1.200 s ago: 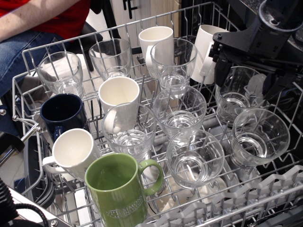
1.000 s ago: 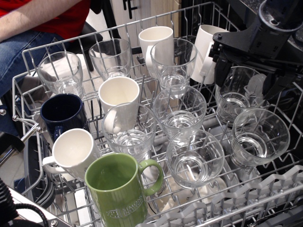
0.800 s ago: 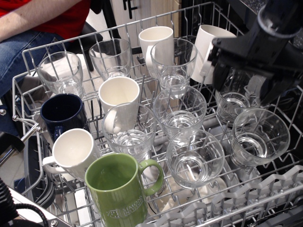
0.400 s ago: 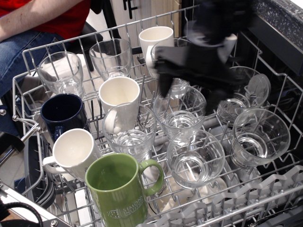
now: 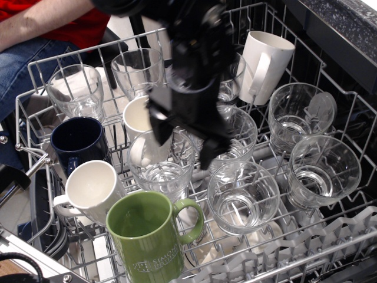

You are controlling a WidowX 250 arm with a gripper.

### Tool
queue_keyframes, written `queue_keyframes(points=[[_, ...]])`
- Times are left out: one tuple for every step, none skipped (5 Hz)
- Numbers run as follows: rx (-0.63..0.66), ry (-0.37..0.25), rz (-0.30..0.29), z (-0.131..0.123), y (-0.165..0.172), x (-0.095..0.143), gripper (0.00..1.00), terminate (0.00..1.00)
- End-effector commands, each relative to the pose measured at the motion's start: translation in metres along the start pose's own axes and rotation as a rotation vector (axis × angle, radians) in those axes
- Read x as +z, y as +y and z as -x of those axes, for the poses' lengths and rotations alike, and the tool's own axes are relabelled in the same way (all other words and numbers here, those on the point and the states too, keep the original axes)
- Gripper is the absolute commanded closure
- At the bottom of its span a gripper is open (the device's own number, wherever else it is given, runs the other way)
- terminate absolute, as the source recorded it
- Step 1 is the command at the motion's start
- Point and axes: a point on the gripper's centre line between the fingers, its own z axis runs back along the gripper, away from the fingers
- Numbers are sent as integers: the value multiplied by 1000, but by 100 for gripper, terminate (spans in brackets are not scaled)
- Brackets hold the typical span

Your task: Pick up green mug

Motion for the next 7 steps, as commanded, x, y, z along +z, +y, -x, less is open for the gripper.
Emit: queue_keyframes(points=[[-26, 38, -93, 4, 12, -34, 0, 0], [-76, 77, -110, 14, 15, -49, 0, 0], [-96, 103, -117, 28, 9, -66, 0, 0], [-81, 112, -91, 34, 0, -73, 0, 0], [-62, 99, -80, 26, -4, -74, 0, 0], [-54, 79, -122, 22, -8, -91, 0, 0], [-53, 52, -144, 24, -8, -105, 0, 0]])
